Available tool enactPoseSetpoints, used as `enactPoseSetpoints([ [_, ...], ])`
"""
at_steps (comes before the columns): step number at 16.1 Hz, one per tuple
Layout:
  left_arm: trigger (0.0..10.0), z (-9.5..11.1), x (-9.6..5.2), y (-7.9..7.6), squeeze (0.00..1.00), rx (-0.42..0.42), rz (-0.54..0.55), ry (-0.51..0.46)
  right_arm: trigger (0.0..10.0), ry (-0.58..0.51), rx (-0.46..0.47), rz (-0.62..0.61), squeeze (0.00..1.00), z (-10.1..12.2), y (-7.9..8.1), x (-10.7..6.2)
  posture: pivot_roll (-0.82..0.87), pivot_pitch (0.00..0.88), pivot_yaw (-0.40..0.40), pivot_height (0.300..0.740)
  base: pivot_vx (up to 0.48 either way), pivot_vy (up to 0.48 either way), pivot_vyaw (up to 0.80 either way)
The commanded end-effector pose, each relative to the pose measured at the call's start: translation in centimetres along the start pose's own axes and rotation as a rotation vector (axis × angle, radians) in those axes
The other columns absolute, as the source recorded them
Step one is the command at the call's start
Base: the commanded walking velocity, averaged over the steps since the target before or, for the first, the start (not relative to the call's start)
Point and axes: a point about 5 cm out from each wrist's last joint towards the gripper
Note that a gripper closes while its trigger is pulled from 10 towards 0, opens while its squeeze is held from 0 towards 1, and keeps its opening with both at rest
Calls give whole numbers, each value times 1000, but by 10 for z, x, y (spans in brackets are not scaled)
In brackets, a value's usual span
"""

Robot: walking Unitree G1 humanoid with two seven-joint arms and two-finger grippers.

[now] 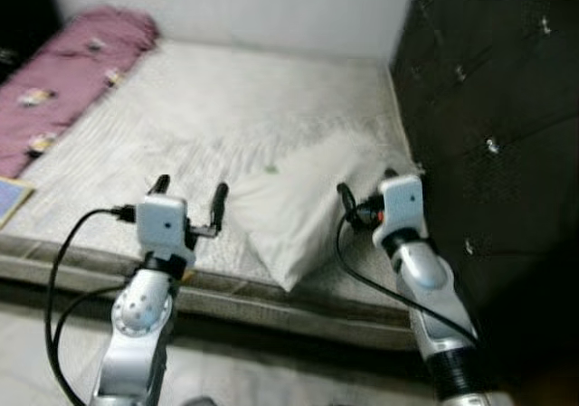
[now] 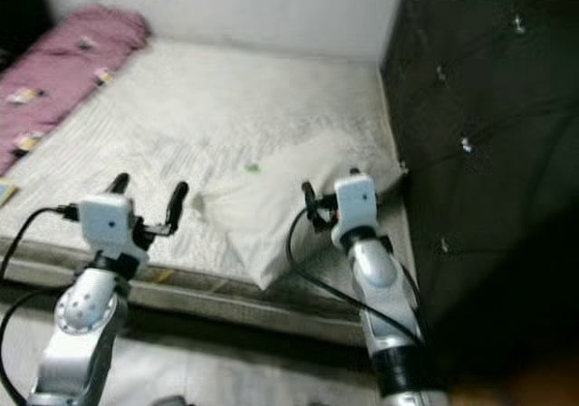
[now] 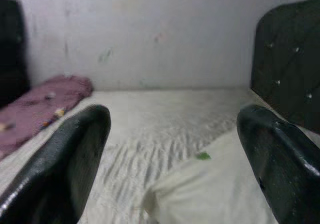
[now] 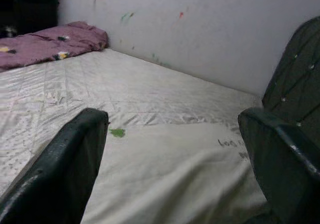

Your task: Clean up the room

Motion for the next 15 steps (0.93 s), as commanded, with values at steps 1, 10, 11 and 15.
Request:
enactPoseSetpoints([
  [1,10000,2,2,-1,0,7,-14,-8,10000,-15,-2,-8,0,4,-2,1,-43,20,-24,740,281,0,0],
  [10,10000,2,3,-2,0,7,-22,-11,10000,-8,-3,-12,0,3,-2,3,-42,12,-29,740,310,0,0],
  [11,10000,2,3,-2,0,7,-22,-11,10000,-8,-4,-12,0,3,-2,4,-42,12,-29,740,337,0,0],
  [15,10000,2,4,-3,0,7,-19,-9,10000,3,0,-12,0,1,-4,4,-37,7,-40,740,324,0,-211],
])
Point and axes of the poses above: a point about 5 cm out from each wrist's last joint towards the gripper, its own x axis pointing out of the wrist towards the gripper, its own z axis along the axis of the wrist's last joint, y = z × x, and after that the axes turned 3 degrees about x, right-handed
